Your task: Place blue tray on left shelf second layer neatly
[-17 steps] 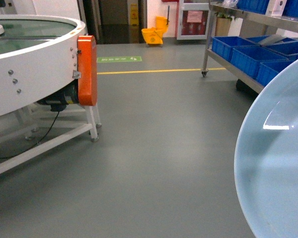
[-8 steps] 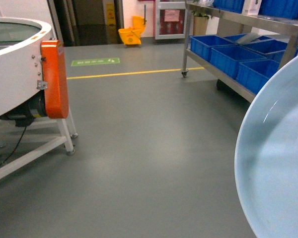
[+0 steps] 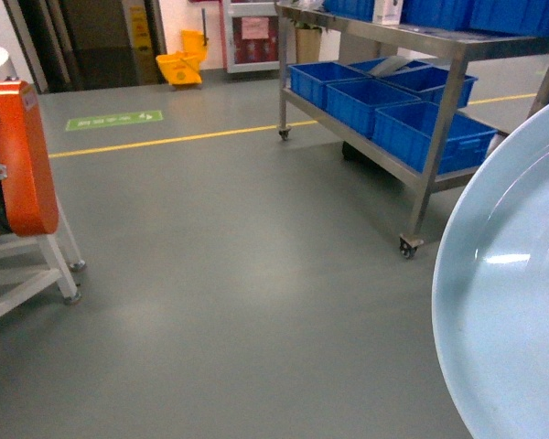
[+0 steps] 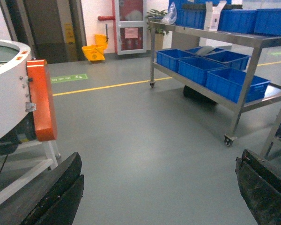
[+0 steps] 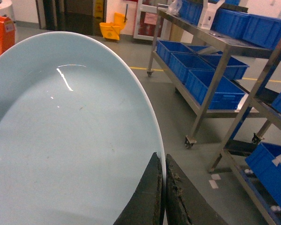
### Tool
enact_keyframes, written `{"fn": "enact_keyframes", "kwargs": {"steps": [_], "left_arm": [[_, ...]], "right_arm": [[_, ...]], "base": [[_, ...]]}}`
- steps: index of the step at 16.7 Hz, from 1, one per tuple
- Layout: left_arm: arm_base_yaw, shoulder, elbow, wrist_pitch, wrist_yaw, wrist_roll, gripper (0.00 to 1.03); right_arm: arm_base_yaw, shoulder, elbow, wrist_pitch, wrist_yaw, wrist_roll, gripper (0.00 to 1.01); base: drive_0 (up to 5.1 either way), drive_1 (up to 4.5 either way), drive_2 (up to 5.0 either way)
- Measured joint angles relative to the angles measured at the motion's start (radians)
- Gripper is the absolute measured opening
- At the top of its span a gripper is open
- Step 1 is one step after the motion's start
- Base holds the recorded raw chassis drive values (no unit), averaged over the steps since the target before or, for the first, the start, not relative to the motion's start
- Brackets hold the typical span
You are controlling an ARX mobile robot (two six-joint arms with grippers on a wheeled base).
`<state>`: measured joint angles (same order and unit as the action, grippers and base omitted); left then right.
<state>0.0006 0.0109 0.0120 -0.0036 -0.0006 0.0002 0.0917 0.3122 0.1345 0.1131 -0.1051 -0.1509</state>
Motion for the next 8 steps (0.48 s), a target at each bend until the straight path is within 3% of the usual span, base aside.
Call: {"fn": "enact_keyframes", "kwargs": {"steps": [8], "left_arm": [[0.0, 0.0, 0.0, 0.0, 0.0, 0.0, 0.98]], "right_arm": [[0.0, 0.0, 0.0, 0.0, 0.0, 0.0, 0.02]], "base": [[-1.6, -1.6, -1.6]]}}
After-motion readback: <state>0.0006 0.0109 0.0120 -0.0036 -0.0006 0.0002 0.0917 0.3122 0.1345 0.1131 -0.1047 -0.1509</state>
